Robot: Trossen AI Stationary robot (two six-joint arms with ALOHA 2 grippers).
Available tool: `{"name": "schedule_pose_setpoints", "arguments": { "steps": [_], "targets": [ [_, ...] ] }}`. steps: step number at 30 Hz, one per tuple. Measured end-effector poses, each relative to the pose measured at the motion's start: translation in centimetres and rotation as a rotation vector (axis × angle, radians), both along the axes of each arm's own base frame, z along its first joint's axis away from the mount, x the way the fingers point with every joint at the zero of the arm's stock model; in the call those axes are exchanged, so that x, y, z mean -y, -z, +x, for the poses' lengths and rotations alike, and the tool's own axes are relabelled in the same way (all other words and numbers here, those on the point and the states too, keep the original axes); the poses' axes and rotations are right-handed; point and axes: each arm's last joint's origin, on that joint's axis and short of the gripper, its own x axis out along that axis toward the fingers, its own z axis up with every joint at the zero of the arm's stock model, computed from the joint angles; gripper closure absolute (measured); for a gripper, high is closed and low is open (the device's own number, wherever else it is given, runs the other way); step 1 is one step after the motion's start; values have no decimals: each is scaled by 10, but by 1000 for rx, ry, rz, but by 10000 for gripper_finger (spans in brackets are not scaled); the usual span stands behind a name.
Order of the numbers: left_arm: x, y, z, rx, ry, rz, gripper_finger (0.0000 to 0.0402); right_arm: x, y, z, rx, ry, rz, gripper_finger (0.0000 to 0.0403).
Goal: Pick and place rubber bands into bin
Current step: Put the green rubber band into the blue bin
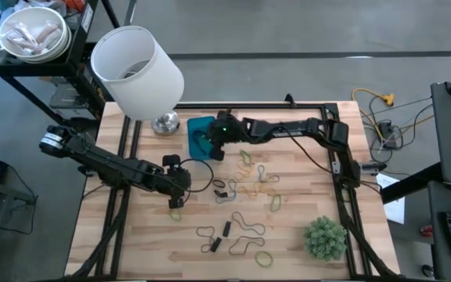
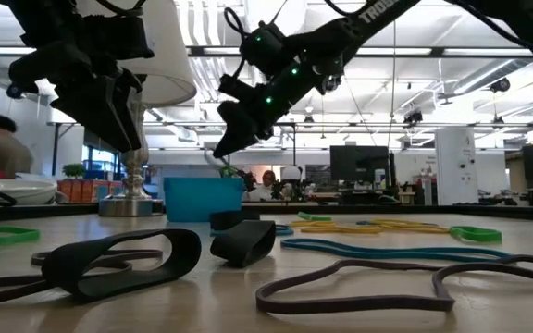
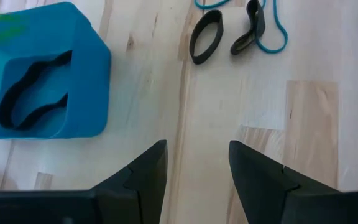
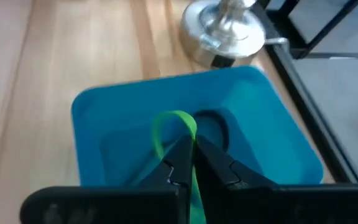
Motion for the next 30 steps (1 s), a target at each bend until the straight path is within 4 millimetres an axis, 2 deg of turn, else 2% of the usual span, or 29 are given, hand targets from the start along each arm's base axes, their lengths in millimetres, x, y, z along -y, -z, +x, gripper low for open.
{"name": "schedule_pose_setpoints", "arguments": {
  "steps": [4,13,17,24,30],
  "targets": [
    [1,1,0,-1,0,-2,244,1,-3,-2,-17,-29,-21,364],
    [0,6,-3,-12,-21,-14,244,0,-14,-5,-1,-37,-38,255],
    [1,13,-7,-47,-11,-64,244,-4,-22,-11,-42,-96,-41,223],
    [5,24,-14,-170,63,-249,244,-33,-54,-45,-218,-254,-3,208],
    [7,25,-16,-200,50,-315,244,-66,-84,-76,-259,-350,29,211]
  ]
}}
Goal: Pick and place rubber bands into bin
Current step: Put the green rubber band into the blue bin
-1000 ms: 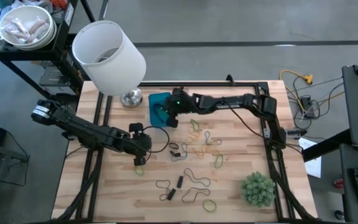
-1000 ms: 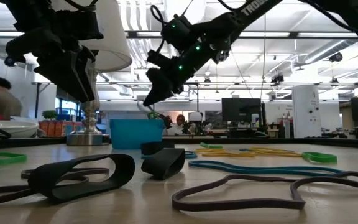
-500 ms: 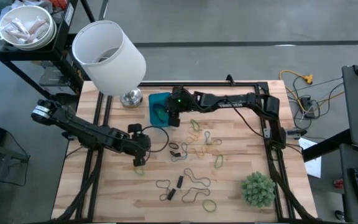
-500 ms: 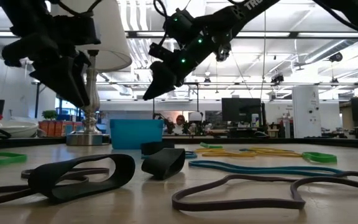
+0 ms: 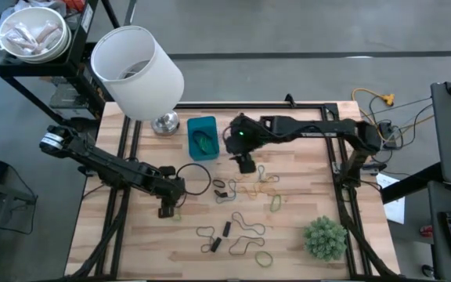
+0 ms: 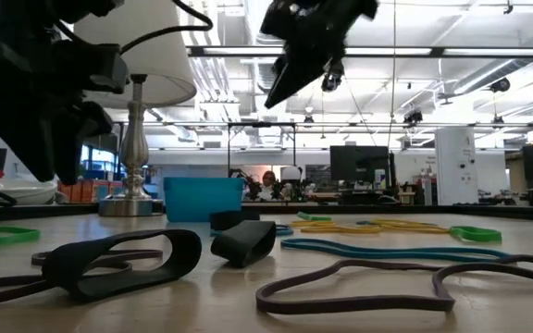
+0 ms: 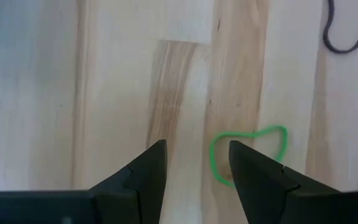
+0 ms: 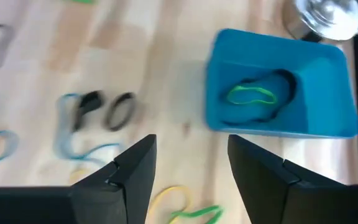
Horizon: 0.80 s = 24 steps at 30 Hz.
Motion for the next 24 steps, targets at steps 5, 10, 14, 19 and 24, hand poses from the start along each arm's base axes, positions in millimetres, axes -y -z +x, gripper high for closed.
{"name": "schedule_pose_setpoints", "arguments": {
  "steps": [5,10,14,19,24],
  "targets": [
    [5,7,0,-38,-13,0,244,-25,-15,-33,22,-44,13,216],
    [11,20,4,-101,-17,13,244,-40,-25,-74,66,-38,46,222],
    [15,32,6,-160,-26,21,244,-47,-28,-108,115,12,54,228],
    [19,39,11,-209,-16,-4,244,-52,-27,-148,200,95,35,234],
    [20,44,14,-228,-34,-4,244,-56,-21,-180,264,163,60,241]
  ]
}}
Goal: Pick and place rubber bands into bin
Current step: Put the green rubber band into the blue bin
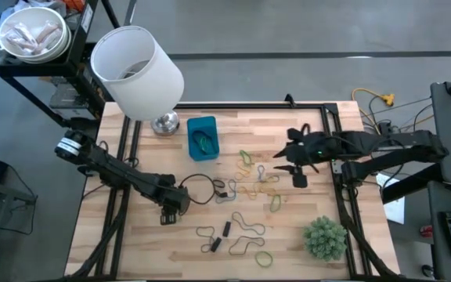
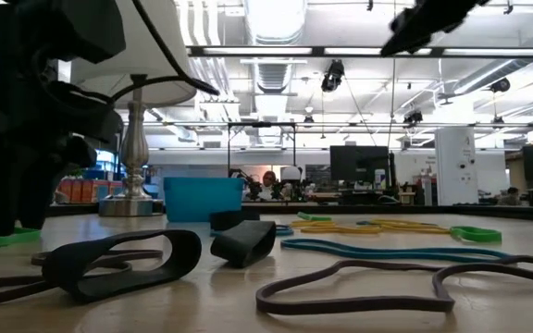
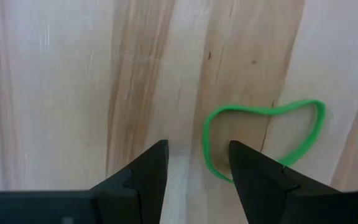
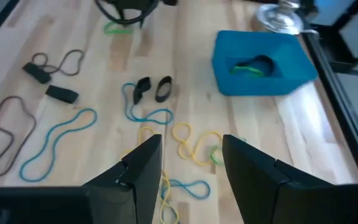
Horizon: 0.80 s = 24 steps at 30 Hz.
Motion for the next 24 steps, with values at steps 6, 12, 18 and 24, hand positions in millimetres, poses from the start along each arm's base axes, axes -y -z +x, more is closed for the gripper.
{"name": "schedule_pose_setpoints", "arguments": {
  "steps": [6,12,18,24],
  "targets": [
    [0,5,1,-25,-31,6,278,-3,14,-25,36,100,-4,252],
    [0,5,0,-24,-31,4,364,-4,30,-35,39,134,4,266],
    [0,-1,3,4,-16,35,397,-4,45,-32,75,160,-23,278],
    [1,-18,16,120,21,136,402,-4,57,-24,174,125,-76,290]
  ]
}}
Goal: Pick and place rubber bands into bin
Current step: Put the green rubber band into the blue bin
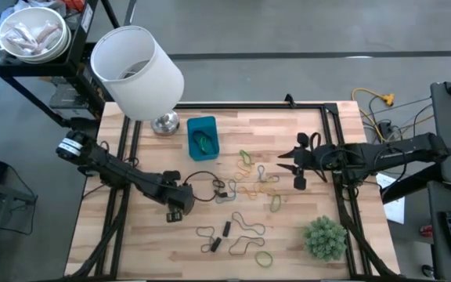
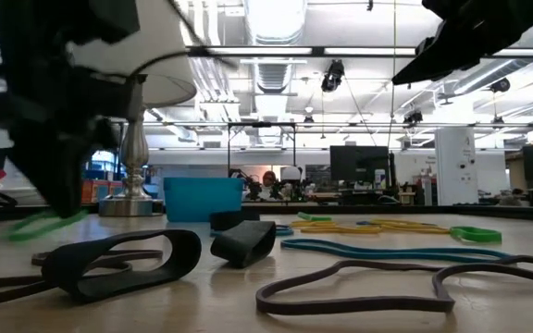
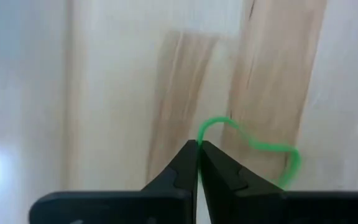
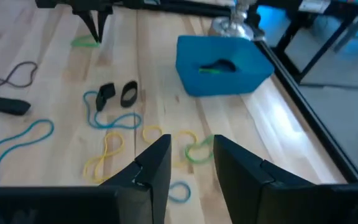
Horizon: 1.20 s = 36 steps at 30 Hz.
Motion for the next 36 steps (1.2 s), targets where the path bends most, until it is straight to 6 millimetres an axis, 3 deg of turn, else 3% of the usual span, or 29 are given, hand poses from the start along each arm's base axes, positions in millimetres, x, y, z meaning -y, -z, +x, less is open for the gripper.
{"name": "schedule_pose_setpoints", "arguments": {
  "steps": [5,11,19,26,36],
  "targets": [
    [0,-22,11,101,43,127,401,0,12,2,30,-15,-31,300],
    [-7,-58,24,273,47,432,401,0,14,3,37,-17,-37,310],
    [-44,-97,38,329,-96,847,401,0,14,3,37,-13,-30,322],
    [-94,-91,48,250,-206,907,401,0,14,4,36,-12,-28,331],
    [-150,-63,64,179,-218,732,401,0,16,3,30,-16,-35,327]
  ]
}}
